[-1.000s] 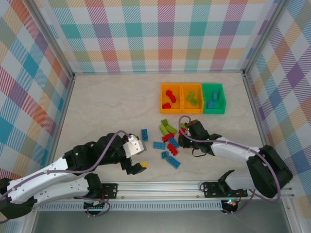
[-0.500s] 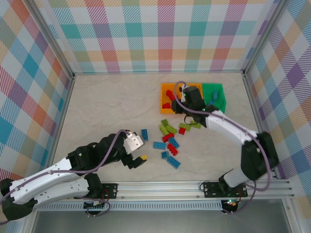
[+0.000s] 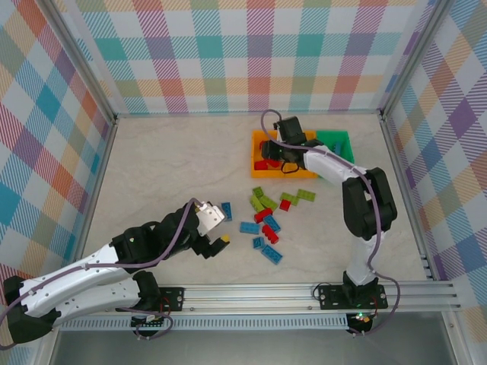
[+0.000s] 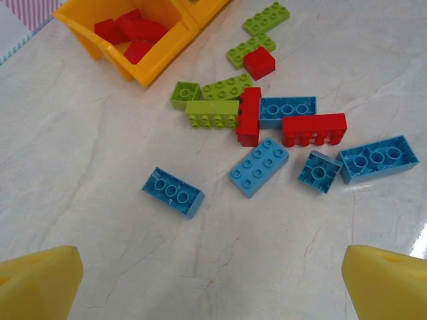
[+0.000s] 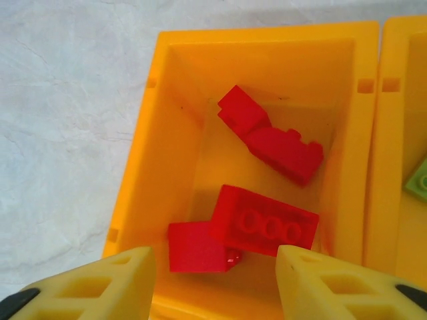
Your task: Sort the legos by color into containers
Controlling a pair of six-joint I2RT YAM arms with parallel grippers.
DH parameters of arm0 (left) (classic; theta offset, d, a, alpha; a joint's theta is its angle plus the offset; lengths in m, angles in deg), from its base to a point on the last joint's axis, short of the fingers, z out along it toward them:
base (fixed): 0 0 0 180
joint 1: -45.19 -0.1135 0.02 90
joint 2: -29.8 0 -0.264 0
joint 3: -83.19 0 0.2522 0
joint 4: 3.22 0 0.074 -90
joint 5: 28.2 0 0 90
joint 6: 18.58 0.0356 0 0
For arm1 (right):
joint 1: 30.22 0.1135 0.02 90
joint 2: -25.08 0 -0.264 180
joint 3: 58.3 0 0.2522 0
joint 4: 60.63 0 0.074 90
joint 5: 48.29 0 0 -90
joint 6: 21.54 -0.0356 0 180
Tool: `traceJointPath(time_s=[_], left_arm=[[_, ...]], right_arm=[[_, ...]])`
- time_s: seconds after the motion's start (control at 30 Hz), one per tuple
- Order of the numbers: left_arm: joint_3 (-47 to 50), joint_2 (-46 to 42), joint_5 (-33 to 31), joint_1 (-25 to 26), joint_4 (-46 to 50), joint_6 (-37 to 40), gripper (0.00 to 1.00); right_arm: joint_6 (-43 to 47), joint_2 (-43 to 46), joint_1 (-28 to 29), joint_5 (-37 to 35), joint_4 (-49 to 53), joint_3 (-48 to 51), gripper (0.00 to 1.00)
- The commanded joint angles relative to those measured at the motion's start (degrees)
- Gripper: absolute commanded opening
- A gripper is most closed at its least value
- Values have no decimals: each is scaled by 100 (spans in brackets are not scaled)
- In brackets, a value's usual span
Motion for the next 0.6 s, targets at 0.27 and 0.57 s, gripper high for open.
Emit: traceJointPath(time_s=[0.27, 0.57], left_arm=[[-952, 964, -551, -552, 536, -2386, 100], [-781, 2165, -34, -1423, 133, -4526, 100]], right_arm=[[-122, 3354, 17, 2037, 286, 2375, 87], [-409, 5318, 595, 2621, 2406, 3132, 100]])
